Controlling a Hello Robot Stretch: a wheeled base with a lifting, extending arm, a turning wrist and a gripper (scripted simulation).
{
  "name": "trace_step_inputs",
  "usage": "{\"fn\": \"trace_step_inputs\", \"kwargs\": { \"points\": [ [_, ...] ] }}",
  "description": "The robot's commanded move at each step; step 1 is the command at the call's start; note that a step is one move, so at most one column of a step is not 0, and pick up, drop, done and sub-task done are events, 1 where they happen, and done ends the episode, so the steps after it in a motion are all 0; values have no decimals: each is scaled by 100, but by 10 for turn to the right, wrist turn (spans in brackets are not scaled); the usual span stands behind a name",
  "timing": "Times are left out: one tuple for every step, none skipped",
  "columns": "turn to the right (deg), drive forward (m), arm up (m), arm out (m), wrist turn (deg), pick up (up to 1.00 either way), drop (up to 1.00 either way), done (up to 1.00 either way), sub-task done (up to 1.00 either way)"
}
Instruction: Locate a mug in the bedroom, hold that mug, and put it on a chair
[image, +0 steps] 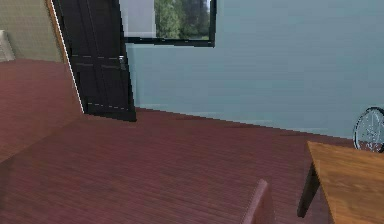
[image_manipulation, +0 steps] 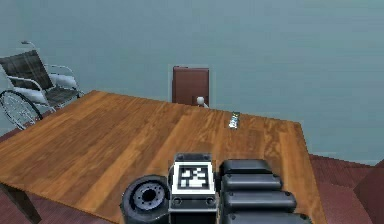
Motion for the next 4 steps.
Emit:
{"fn": "trace_step_inputs", "kwargs": {
  "points": [
    [-450, 0, 0, 0, 0, 0, 0, 0, 0],
    [-450, 0, 0, 0, 0, 0, 0, 0, 0],
    [-330, 0, 0, 0, 0, 0, 0, 0, 0],
    [0, 25, 0, 0, 0, 0, 0, 0, 0]
  ]
}}
